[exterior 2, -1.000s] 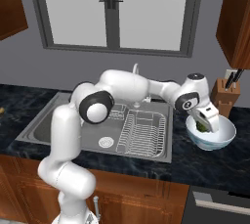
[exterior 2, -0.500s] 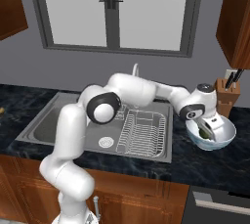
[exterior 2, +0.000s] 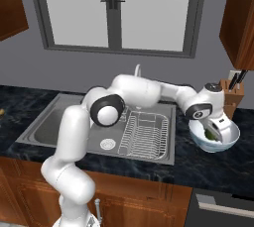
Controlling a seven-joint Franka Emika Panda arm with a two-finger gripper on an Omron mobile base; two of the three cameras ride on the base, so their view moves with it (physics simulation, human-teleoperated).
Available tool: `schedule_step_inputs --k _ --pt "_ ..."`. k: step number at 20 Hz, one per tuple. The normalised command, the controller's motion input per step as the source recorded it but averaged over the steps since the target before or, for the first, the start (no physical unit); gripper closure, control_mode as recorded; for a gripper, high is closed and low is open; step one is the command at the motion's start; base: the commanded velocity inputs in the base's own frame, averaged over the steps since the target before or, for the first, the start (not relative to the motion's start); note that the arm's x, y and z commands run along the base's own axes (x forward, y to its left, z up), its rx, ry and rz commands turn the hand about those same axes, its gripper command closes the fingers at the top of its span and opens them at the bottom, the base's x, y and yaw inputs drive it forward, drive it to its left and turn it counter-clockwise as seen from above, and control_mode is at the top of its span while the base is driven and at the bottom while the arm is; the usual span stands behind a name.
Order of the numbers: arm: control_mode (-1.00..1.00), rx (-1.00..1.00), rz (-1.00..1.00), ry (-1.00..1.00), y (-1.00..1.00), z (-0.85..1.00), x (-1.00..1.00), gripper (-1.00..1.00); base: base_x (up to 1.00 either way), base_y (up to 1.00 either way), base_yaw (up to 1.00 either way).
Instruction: There is a mixed pile of frozen fruits and vegetables on the counter. Locate all the frozen vegetables and place the items in a bowl on the counter. Take all the frozen fruits and defrost them in a running sink.
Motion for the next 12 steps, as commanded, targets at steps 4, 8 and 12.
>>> schedule_step_inputs --k 4,8,12 --pt "-1.0 -0.03 0.07 -0.03 0.16 0.31 0.18 -1.0 0.0 0.0 0.0" --pt "-1.0 -0.01 0.05 -0.15 0.24 0.25 0.01 -1.0 0.0 0.0 0.0" --pt "-1.0 -0.08 0.0 -0.11 0.4 0.57 0.0 -1.0 0.0 0.0 0.0"
